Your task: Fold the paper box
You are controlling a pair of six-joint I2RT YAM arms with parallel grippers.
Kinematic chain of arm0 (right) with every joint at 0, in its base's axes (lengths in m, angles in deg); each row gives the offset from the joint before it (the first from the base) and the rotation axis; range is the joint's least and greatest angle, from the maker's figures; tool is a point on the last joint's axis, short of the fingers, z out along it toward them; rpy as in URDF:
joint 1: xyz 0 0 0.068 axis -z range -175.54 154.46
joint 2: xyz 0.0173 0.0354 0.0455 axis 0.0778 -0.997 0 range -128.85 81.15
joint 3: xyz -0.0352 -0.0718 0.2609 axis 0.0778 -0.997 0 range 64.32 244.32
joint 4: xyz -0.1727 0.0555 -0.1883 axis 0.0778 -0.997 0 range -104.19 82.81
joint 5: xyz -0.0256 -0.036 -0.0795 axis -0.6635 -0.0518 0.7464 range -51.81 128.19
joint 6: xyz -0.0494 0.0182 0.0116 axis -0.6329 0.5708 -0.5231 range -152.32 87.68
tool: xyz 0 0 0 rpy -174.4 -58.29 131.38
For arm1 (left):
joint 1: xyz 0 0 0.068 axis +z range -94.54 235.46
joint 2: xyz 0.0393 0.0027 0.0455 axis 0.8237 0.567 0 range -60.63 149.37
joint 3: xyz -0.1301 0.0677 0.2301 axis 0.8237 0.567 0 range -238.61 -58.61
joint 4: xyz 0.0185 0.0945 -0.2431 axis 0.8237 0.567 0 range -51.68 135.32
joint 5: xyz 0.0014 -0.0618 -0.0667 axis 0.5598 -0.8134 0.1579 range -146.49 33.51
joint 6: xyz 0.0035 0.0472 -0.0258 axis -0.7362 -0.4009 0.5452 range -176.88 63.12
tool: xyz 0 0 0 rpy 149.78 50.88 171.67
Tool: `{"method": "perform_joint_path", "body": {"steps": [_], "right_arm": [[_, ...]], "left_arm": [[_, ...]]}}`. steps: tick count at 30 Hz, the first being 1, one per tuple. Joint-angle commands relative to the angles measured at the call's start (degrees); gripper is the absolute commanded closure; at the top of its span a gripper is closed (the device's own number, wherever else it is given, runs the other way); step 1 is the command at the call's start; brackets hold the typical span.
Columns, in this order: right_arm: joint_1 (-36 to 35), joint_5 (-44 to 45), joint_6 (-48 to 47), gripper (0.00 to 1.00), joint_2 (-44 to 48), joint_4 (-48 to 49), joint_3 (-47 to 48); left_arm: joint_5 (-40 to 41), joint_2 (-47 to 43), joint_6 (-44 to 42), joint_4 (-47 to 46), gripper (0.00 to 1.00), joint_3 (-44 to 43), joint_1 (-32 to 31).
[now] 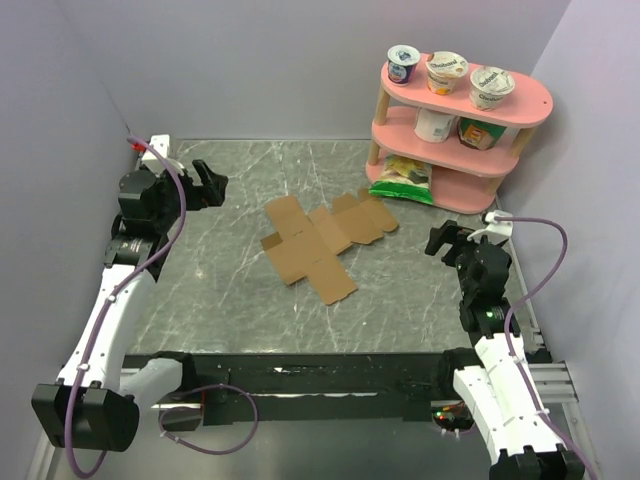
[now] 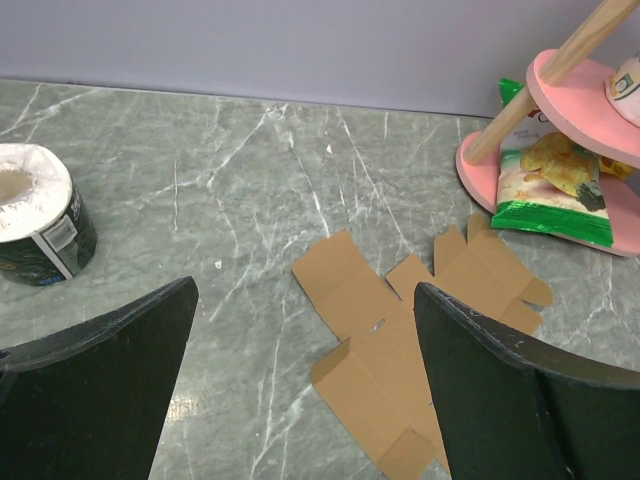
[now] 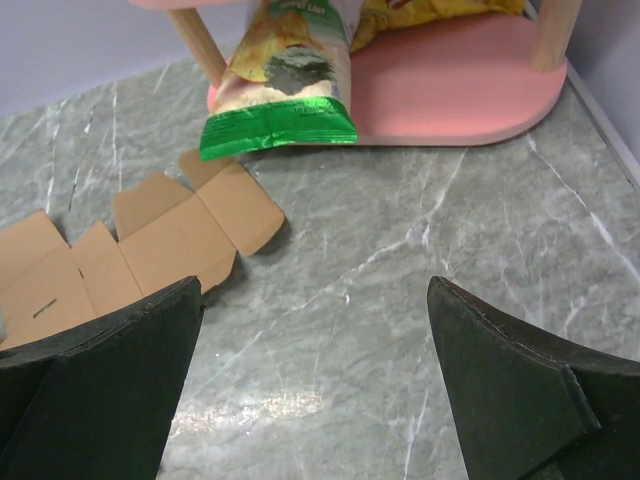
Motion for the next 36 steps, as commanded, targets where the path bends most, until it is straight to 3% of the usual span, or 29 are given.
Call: {"method": "perform_joint_path", "body": {"steps": [1,6,9,11,15,21,31,36], "right_arm": [[0.2,0.0,-0.9,0.0,-0.3,-0.1,2.0],[0.1,-2.0,-2.2,0.0,-1.5,-0.5,3.2],[-0.6,-10.1,-6.1,0.01,-3.8,-0.3,4.6],[-5.9,-10.0,-6.3,0.01,-6.4,-1.5,8.0],[-21.4,-8.3,-12.3,0.01,-18.5,-5.2,15.7],[-34.7,-21.2,-24.3,0.0,-38.4,-4.8,28.0],[-40.0,-32.0,-39.0,0.09,-68.9,-7.2,53.5],[-40.0,-37.4,-44.6,0.14,-82.0,-14.7,68.4]], "left_arm": [[-0.5,0.2,0.8,-1.2,0.04,-1.7,-0.2],[-0.7,1.1,0.9,-0.8,0.04,-2.0,-0.2],[-1.3,1.2,0.9,-1.1,0.04,-2.0,-0.2],[-1.3,1.3,1.2,-1.2,0.04,-1.9,-0.2],[-1.5,1.7,1.4,-0.5,0.04,-1.9,-0.2],[-3.2,2.9,0.8,0.4,0.04,-1.6,-0.2],[-5.9,3.4,2.8,-0.5,0.04,-0.8,1.0],[-6.3,4.3,2.6,0.7,0.04,-1.4,1.8]]}}
